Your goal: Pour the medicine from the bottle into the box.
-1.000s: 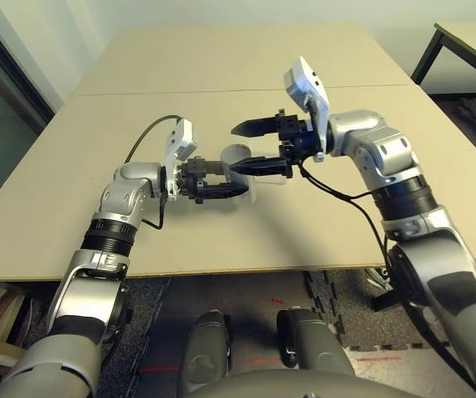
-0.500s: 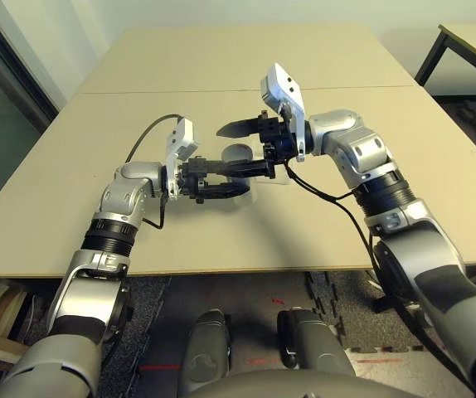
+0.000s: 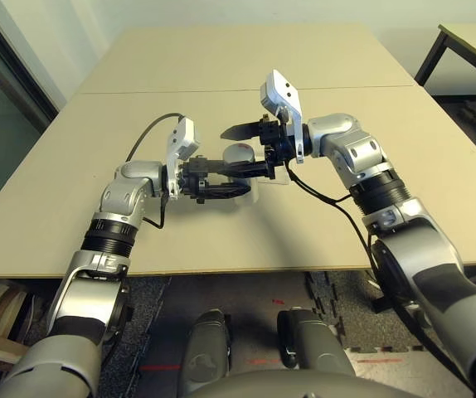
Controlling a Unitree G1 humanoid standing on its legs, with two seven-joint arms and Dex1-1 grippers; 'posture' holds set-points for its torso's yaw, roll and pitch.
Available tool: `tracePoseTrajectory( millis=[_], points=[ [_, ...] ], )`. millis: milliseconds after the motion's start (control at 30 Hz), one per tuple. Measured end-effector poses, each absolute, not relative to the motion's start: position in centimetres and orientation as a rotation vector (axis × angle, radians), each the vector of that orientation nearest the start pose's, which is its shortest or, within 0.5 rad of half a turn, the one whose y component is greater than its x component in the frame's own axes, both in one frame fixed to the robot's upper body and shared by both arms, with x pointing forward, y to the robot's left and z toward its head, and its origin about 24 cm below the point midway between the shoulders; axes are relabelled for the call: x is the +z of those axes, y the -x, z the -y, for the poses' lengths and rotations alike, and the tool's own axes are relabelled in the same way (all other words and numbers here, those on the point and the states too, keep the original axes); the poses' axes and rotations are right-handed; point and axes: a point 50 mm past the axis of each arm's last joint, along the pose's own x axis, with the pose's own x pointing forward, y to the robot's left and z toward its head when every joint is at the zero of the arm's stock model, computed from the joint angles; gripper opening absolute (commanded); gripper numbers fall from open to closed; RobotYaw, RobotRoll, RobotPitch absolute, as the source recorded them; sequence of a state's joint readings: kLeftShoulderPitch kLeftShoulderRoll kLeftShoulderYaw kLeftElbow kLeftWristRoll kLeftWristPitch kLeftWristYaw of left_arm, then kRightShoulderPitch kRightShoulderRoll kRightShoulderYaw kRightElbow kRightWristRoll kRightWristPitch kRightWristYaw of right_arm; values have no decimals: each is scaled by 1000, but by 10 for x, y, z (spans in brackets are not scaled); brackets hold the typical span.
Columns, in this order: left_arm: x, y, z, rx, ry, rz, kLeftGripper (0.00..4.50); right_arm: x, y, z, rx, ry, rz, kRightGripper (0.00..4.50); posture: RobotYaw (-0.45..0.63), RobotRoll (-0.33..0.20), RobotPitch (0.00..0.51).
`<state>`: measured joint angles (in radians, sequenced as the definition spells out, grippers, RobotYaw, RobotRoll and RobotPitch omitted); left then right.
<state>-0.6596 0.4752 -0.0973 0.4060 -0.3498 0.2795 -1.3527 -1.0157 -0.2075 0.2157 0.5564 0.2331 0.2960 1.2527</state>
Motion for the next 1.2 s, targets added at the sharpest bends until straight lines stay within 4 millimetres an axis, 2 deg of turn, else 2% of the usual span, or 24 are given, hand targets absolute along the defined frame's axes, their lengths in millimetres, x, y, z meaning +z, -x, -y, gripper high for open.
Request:
tracePoseTrajectory(
  millis=[567,1033,1200],
  points=[
    [135,-327,-162,-1374,-97,-144,2673,199,-351,80,1500,225,-55,4500,-84,0,62],
    [134,-326,-161,-1388,-96,-147,2673,200,-351,118,1389,212,-86,4500,-90,0,64],
    [134,-326,-161,-1388,-96,-147,2673,202,-347,117,1402,200,-86,4500,-92,0,64]
  ],
)
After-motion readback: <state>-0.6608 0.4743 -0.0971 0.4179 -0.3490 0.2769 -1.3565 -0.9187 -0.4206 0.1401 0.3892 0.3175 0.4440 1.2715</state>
